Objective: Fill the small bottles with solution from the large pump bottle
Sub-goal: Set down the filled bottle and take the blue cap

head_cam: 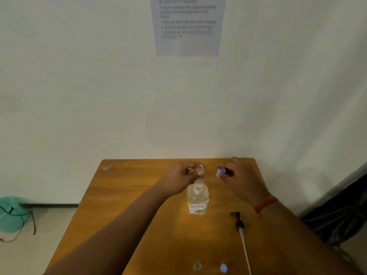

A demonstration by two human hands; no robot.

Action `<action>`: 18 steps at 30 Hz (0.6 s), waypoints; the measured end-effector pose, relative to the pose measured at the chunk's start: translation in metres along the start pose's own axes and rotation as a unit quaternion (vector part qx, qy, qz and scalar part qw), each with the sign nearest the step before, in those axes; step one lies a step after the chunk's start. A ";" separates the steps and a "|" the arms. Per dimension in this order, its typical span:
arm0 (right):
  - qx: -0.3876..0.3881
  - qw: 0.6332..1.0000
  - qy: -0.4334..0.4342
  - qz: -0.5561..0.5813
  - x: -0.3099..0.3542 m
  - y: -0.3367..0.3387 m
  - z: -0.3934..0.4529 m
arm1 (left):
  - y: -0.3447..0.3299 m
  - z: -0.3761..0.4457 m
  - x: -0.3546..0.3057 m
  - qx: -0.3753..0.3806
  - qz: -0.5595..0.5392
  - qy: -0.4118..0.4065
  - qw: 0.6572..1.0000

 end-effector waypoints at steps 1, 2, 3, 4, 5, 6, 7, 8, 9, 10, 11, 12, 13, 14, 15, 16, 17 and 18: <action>-0.002 1.000 0.012 -0.001 0.015 0.012 0.006 | 0.011 0.002 -0.013 -0.003 -0.015 0.000 1.000; -0.005 1.000 0.030 -0.003 0.033 0.026 0.013 | 0.024 0.004 -0.030 -0.008 -0.026 -0.007 1.000; -0.004 0.999 0.043 -0.007 0.049 0.038 0.018 | 0.036 0.006 -0.045 -0.013 -0.029 -0.013 0.999; -0.003 0.998 0.054 -0.011 0.064 0.050 0.025 | 0.049 0.009 -0.060 -0.018 -0.024 -0.025 0.999; 0.002 0.998 0.062 -0.014 0.080 0.061 0.032 | 0.062 0.011 -0.076 -0.025 -0.019 -0.035 0.999; 0.004 0.998 0.067 -0.018 0.093 0.070 0.036 | 0.072 0.012 -0.089 -0.028 -0.018 -0.040 0.999; -0.001 0.997 0.079 -0.025 0.112 0.084 0.043 | 0.087 0.015 -0.107 -0.037 -0.016 -0.047 0.998; -0.004 0.996 0.088 -0.033 0.126 0.092 0.047 | 0.097 0.017 -0.118 -0.042 -0.017 -0.049 0.998; -0.008 0.994 0.100 -0.042 0.143 0.103 0.054 | 0.109 0.020 -0.133 -0.047 -0.017 -0.055 0.997; -0.010 0.992 0.111 -0.050 0.159 0.112 0.058 | 0.120 0.022 -0.147 -0.050 -0.020 -0.059 0.997; -0.012 0.991 0.120 -0.059 0.174 0.120 0.062 | 0.129 0.023 -0.159 -0.051 -0.022 -0.062 0.997; -0.018 0.989 0.132 -0.068 0.193 0.133 0.067 | 0.142 0.025 -0.176 -0.054 -0.021 -0.070 0.996; -0.018 0.988 0.136 -0.073 0.204 0.140 0.071 | 0.149 0.026 -0.185 -0.050 -0.023 -0.069 0.996; -0.021 0.986 0.144 -0.076 0.219 0.151 0.075 | 0.160 0.027 -0.198 -0.051 -0.020 -0.073 0.996; -0.023 0.985 0.150 -0.079 0.233 0.160 0.078 | 0.170 0.028 -0.210 -0.052 -0.013 -0.076 0.996; -0.025 0.985 0.154 -0.080 0.244 0.168 0.081 | 0.179 0.029 -0.221 -0.052 -0.005 -0.078 0.996; -0.030 0.983 0.160 -0.081 0.257 0.178 0.085 | 0.191 0.030 -0.234 -0.057 0.002 -0.084 0.995; -0.033 0.982 0.163 -0.086 0.268 0.186 0.088 | 0.199 0.030 -0.245 -0.060 0.008 -0.089 0.994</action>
Point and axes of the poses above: each hand's wrist, its own z-axis towards the middle knuckle, its own y-axis out of the back of the hand, x = y × z, the point moved 8 cm from there along z, towards the middle knuckle, and after that the axes turned 12 degrees about z, right-handed, at the moved point
